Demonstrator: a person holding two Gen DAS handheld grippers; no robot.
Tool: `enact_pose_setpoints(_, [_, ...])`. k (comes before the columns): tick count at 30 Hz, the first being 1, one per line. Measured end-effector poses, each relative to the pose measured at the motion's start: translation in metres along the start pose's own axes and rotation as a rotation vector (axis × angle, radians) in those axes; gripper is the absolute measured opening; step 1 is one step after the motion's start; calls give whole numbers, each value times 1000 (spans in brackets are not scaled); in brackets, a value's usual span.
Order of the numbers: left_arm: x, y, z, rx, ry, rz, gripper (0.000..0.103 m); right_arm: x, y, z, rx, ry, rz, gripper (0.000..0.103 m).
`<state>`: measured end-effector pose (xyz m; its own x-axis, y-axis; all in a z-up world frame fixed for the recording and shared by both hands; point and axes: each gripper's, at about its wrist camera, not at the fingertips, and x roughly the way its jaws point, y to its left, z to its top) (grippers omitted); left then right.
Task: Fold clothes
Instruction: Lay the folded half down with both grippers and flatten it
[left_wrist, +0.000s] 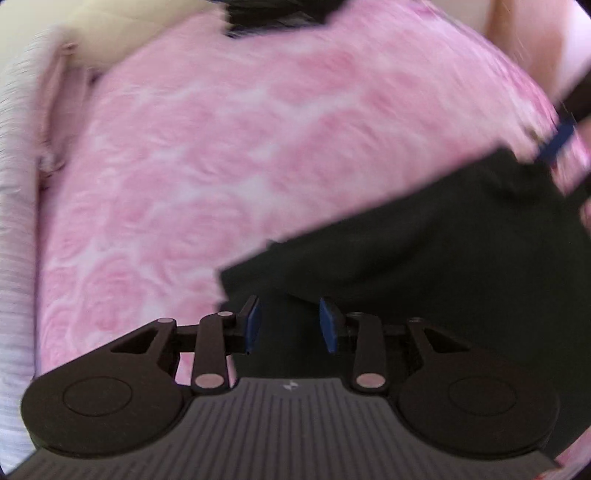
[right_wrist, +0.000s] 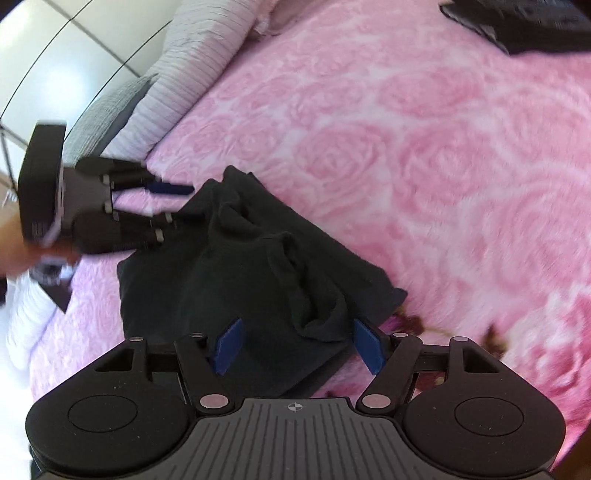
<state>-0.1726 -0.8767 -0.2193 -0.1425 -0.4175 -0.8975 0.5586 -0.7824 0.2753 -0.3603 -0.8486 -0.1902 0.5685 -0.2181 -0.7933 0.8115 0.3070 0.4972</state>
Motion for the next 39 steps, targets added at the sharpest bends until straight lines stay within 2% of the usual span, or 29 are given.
enact_pose_setpoints(2, [14, -9, -1, 22, 29, 1, 31, 9, -5, 3, 33, 15, -11, 67])
enact_pose_setpoints(3, [20, -11, -2, 24, 37, 4, 31, 12, -7, 5, 48, 21, -12, 45])
enact_pose_setpoints(4, [23, -11, -3, 18, 38, 10, 30, 16, -9, 7, 63, 27, -14, 15])
enact_pose_setpoints(6, [24, -9, 0, 1, 35, 30, 26, 14, -8, 14, 31, 30, -40, 12])
enact_pose_setpoints(7, [21, -8, 1, -5, 29, 53, 17, 11, -7, 18, 11, 24, -40, 11])
enact_pose_setpoints(8, [18, -5, 3, -14, 18, 75, 14, 3, -6, 22, -9, 1, -42, 10])
enact_pose_setpoints(11, [14, 4, 8, -48, -16, 126, 13, -15, -4, 31, -58, -51, -47, 9])
enact_pose_setpoints(17, [25, 9, 12, -91, 2, 79, 14, 6, -26, 19, -1, -13, -69, 9])
enact_pose_setpoints(20, [16, 10, 9, -101, -5, 55, 25, 1, -22, 20, -37, -17, -66, 9])
enact_pose_setpoints(22, [18, 15, 5, -109, 14, 43, 42, 3, -24, 18, -45, -7, -64, 9])
enact_pose_setpoints(24, [26, 24, 0, -132, 51, 41, 45, 6, -26, 18, -35, -3, -58, 9])
enact_pose_setpoints(26, [33, 35, -3, -173, 75, 19, 53, 8, -28, 18, -30, -2, -53, 9])
enact_pose_setpoints(28, [37, 42, -4, -203, 83, 17, 68, 8, -27, 19, -39, -1, -53, 9])
enact_pose_setpoints(31, [42, 45, -5, -215, 93, 11, 70, 8, -28, 17, -35, 3, -46, 9])
enact_pose_setpoints(32, [43, 46, -6, -221, 90, -6, 68, 8, -28, 17, -36, 4, -46, 9])
enact_pose_setpoints(33, [44, 49, -7, -230, 83, -34, 63, 9, -28, 17, -38, 4, -46, 9])
enact_pose_setpoints(34, [45, 52, -9, -239, 76, -62, 51, 9, -28, 16, -39, 5, -46, 9])
enact_pose_setpoints(35, [46, 55, -11, -253, 69, -95, 45, 10, -28, 17, -40, 5, -46, 9])
enact_pose_setpoints(37, [45, 58, -13, -277, 56, -152, 22, 11, -28, 17, -39, 7, -48, 9])
enact_pose_setpoints(39, [38, 54, -12, -272, 44, -158, 5, 8, -26, 18, -43, 7, -49, 9])
